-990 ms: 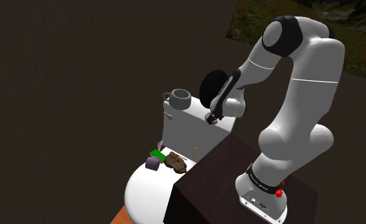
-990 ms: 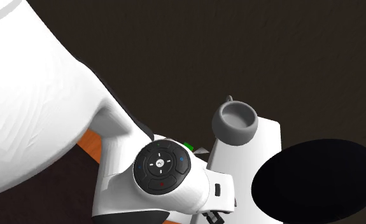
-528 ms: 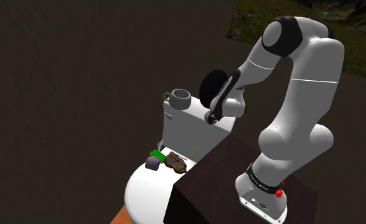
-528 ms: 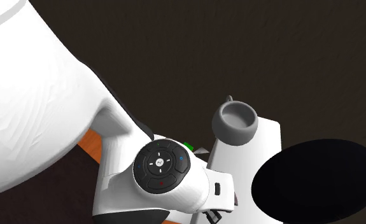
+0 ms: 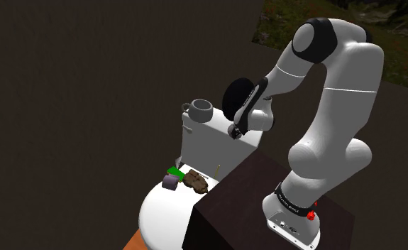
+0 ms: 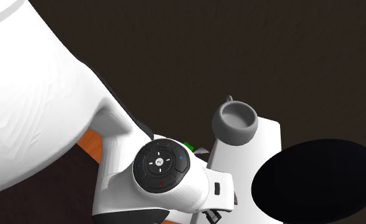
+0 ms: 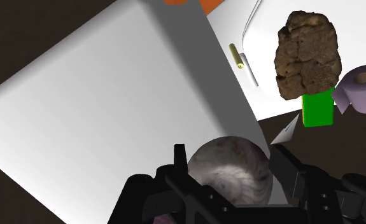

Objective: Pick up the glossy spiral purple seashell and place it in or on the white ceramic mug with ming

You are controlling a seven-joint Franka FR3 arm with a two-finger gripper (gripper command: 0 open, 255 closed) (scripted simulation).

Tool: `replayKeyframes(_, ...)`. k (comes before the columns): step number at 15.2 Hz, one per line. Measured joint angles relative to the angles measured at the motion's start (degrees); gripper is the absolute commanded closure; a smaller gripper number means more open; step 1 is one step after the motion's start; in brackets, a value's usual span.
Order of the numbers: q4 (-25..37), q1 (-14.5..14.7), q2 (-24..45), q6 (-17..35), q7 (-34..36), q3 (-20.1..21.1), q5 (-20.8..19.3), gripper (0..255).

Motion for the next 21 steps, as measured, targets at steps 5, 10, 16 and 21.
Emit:
replayKeyframes(5,-0.96,1.39,-3.04,-2.25,-0.22,-1.43,0.25,255)
replayKeyframes(10,-2.12,5.15,-7.28,-5.46,-0.04,-5.01,0.5,0)
replayKeyframes(16,14.51,37.78,1.8,-28.89,33.96,-33.65,9.03,0)
replayKeyframes(21,32.6,37.66,13.5,-49.85,60.33,-37.79,16.16,0)
